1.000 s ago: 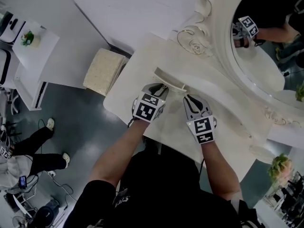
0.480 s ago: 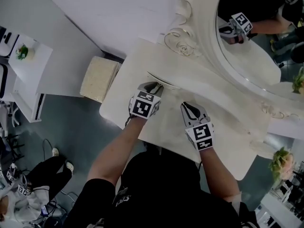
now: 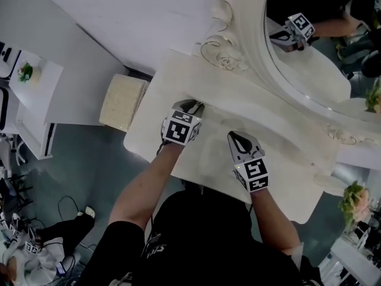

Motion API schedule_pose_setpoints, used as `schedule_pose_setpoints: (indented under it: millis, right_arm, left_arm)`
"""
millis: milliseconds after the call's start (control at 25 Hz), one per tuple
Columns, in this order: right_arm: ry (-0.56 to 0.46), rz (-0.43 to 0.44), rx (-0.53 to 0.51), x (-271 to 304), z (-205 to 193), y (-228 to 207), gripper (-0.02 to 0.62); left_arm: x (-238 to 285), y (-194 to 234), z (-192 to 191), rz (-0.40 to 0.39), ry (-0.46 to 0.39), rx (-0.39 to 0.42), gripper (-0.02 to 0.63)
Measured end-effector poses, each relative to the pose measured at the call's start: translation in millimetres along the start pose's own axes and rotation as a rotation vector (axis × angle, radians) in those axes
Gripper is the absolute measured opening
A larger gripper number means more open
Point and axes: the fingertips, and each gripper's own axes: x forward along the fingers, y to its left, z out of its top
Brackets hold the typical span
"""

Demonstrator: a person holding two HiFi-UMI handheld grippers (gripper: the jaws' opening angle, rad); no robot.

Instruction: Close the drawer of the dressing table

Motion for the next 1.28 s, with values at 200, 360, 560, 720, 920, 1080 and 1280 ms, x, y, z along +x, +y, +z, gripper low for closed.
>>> schedule_pose_setpoints:
  millis: [200, 360, 560, 720, 920, 1080, 1280]
  right_arm:
    - [0.006, -0.014, 0.017, -10, -6, -1, 0.002]
    - [0.024, -0.035, 0.019, -21, -13, -4, 0.000]
    - [0.026, -0.066, 0.035, -35, -14, -1, -0.002]
    - [0.008, -0.091, 0.059, -46, -6, 12, -0.003]
    - [-0.034, -0.099, 0.075, -60, 15, 35, -0.005]
    - [-0.059, -0.092, 0.067, -79, 34, 59, -0.005]
    - [-0.124, -0.097, 0.053, -98, 62, 72, -0.005]
  left_arm:
    - [5, 2, 4, 0.003, 0.003, 0.011, 0.101]
    - [6, 3, 5, 0.014, -0.013, 0.001, 0.101]
    - [-7, 3, 6, 0.045, -0.042, 0.002, 0.110]
    - [-38, 2, 5, 0.042, -0.076, -0.014, 0.110]
    - [-94, -3, 28, 0.041, -0.199, 0.058, 0.100]
    - [-139, -18, 45, 0.039, -0.298, 0.146, 0.100]
    - [-181, -37, 47, 0.012, -0.359, 0.139, 0.100]
